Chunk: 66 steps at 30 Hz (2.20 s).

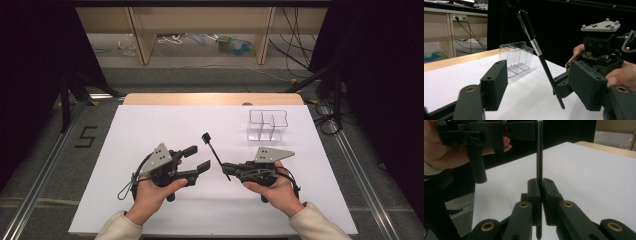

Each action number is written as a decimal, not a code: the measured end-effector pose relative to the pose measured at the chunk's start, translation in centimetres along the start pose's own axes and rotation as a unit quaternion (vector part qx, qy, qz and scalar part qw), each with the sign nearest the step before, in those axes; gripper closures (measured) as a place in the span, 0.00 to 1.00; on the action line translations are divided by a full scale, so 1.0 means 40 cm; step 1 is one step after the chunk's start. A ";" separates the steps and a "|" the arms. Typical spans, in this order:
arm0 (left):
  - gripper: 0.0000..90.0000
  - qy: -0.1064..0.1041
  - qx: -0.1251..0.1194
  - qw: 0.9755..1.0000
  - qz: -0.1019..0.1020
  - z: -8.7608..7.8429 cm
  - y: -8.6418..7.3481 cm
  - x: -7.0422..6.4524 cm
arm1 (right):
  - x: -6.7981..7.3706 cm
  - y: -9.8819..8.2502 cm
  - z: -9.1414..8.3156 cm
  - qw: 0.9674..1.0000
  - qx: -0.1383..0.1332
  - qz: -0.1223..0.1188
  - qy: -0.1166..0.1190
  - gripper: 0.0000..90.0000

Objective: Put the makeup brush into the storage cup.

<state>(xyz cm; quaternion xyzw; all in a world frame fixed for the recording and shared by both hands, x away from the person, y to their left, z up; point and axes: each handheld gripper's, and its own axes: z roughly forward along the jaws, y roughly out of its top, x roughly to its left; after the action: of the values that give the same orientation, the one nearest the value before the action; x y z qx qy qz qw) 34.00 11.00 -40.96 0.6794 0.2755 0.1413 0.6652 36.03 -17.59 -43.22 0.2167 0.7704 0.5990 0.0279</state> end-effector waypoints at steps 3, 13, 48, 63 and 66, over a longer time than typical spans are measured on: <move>0.41 -0.002 0.004 1.000 -0.019 0.006 0.000 -0.008 | 0.003 0.000 0.004 1.000 -0.002 -0.002 0.003 0.95; 0.57 -0.005 0.004 1.000 -0.021 0.024 -0.007 -0.007 | 0.005 0.001 0.011 1.000 0.002 0.000 0.002 0.95; 0.95 -0.014 0.001 1.000 0.017 0.034 0.004 -0.033 | 0.029 0.010 0.046 0.997 0.026 -0.062 -0.023 0.62; 0.95 -0.014 0.007 1.000 0.011 0.046 -0.009 -0.044 | 0.033 0.024 0.057 0.998 -0.016 -0.056 -0.024 0.83; 0.95 -0.015 0.005 1.000 0.016 0.046 -0.007 -0.042 | 0.036 0.023 0.056 0.998 -0.011 -0.054 -0.023 0.88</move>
<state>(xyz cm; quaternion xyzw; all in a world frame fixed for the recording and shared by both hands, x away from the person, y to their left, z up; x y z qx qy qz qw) 33.61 8.55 -41.09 0.6890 0.2551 0.1403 0.6637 35.68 -14.85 -42.65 0.1885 0.7735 0.5998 0.0801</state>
